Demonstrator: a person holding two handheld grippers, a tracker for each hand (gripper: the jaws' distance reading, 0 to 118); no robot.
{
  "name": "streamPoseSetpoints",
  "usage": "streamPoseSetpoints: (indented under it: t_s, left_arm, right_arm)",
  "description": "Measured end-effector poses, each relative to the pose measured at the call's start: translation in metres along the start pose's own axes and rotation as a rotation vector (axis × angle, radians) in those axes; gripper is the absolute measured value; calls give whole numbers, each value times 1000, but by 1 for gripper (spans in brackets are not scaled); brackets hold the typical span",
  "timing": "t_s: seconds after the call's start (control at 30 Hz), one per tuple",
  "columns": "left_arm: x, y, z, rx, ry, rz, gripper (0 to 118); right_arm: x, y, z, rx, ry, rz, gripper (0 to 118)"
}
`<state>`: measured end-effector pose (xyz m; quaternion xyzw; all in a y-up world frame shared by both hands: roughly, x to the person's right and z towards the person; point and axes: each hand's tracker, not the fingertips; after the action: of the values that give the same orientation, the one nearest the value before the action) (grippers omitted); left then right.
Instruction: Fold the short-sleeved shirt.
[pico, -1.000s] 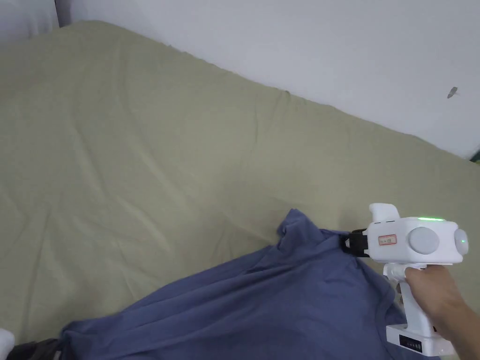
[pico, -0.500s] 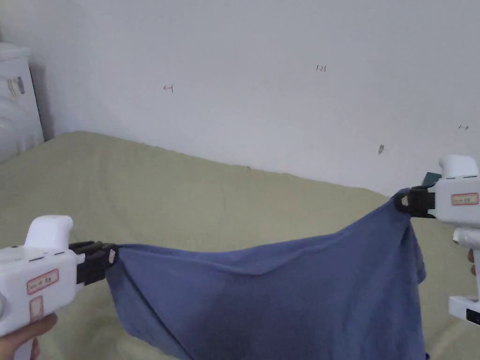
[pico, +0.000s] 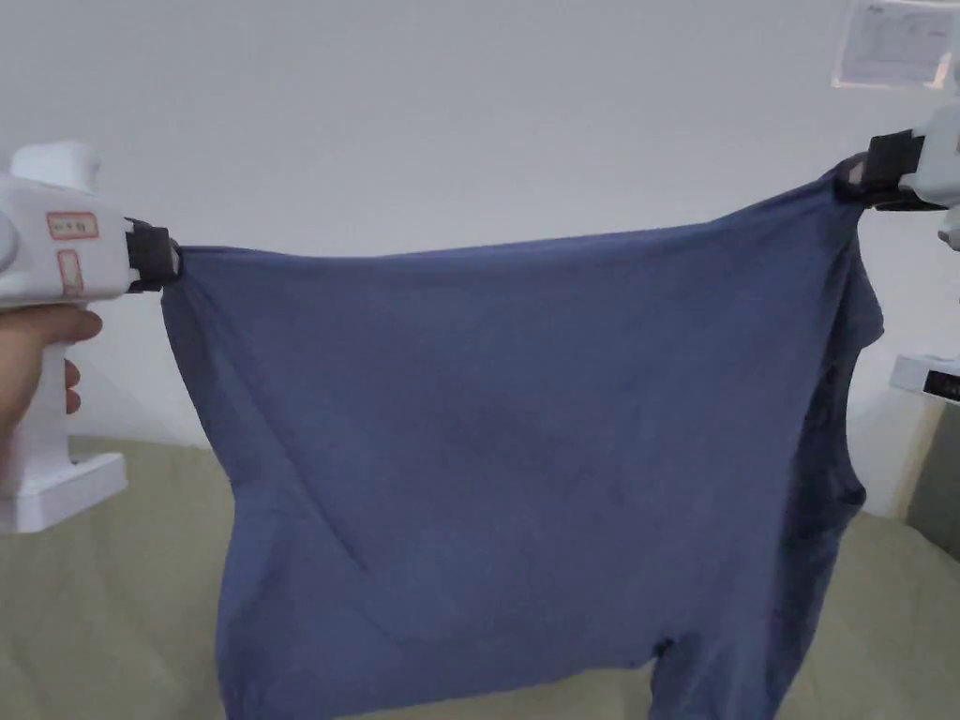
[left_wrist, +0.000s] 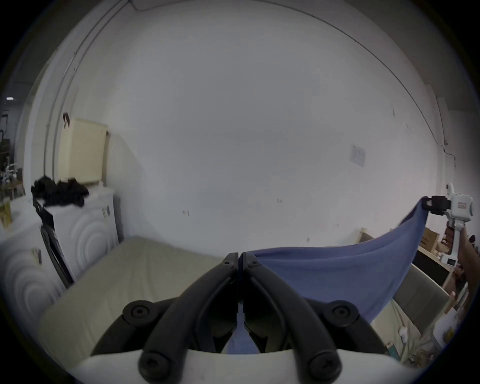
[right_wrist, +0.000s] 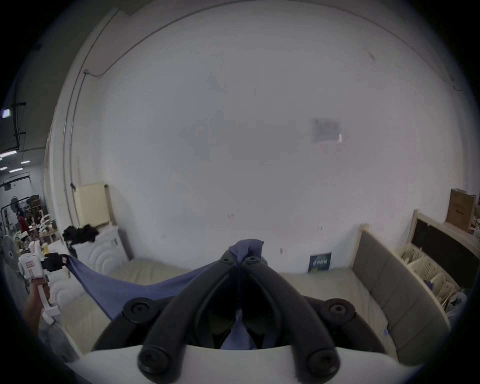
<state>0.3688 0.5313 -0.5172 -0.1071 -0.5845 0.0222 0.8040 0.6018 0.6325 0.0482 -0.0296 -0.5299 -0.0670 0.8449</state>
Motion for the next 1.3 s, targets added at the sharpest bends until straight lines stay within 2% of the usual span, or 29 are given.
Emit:
streamPoseSetpoints:
  t_s: [0.23,0.33,0.5,0.63,0.7,0.77,0.83,1.03,1.07,1.13,1.3]
  left_arm:
    - [28,43,-34,89,51,-77,0]
    - [31,36,-50,81,45,-46,0]
    - [29,-11,-84,11,59,-43,0]
    - [10,-71,-114,-43,44,59,0]
    - [8,-99,-121,-59,55,61,0]
    - [13,-117,-118,-54,74,6,0]
    - [9,-127,-121,-84,64,11,0]
    - [4,-150,-86,-101,36,33,0]
    - [2,-157,-74,-103,32,34,0]
    - [-1,-172,-49,-127,26,53,0]
    - [-4,-231,34,-204,42,0,0]
  right_arm:
    - [5,32,-40,61,-18,-23,2]
    - [14,23,-56,83,4,-81,2]
    - [18,-33,-75,48,1,-137,2]
    - [31,-94,-95,-17,-17,-188,2]
    - [30,-123,-94,-63,-10,-220,2]
    - [32,-140,-94,-58,-4,-213,2]
    - [31,-150,-89,-82,-7,-205,2]
    - [25,-178,-51,-106,13,-191,2]
    - [23,-184,-38,-119,4,-167,2]
    - [20,-199,-10,-131,38,-165,2]
    - [6,-258,78,-195,68,-167,2]
